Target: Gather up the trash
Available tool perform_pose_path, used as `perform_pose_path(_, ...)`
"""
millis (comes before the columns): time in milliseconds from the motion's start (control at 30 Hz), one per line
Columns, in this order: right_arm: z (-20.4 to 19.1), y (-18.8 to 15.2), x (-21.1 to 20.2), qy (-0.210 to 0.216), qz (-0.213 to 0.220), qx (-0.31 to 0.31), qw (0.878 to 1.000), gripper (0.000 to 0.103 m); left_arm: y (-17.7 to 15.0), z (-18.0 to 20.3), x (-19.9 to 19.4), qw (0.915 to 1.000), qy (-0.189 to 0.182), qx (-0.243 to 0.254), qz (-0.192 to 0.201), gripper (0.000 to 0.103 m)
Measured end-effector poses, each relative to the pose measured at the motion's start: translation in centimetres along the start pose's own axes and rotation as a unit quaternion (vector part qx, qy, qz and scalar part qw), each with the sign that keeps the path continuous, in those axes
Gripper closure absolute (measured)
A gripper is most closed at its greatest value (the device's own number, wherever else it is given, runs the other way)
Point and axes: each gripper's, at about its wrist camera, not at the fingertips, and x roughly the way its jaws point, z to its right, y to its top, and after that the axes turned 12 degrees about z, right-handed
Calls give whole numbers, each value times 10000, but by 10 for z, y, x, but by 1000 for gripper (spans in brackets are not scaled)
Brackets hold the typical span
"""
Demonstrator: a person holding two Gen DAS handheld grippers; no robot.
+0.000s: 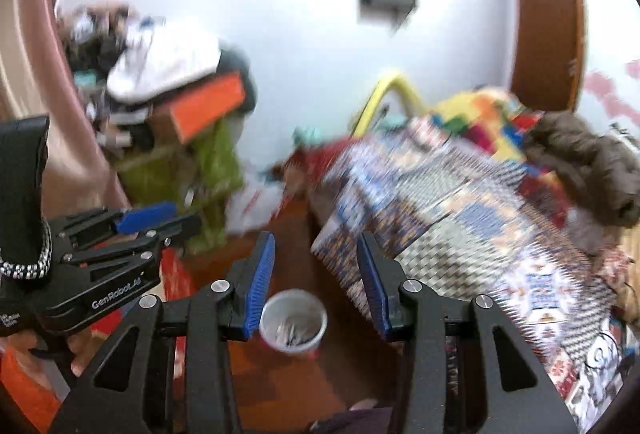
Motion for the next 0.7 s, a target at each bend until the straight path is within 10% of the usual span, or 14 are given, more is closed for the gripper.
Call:
perform_pose_path(400,3,3,-129,-1351,1430,601,9786,64,24,63,-117,9848,-1025,457,1324,71)
perform_pose_path(533,-6,-5,-151,-1692,1596,690,9701,60,18,67,-140,9805,-1161,530,1496,53)
perform_pose_path(700,-13,-15,-165,-2064,1624,715,9623,22,7,64,-151,9791,-1202,567,1538,23)
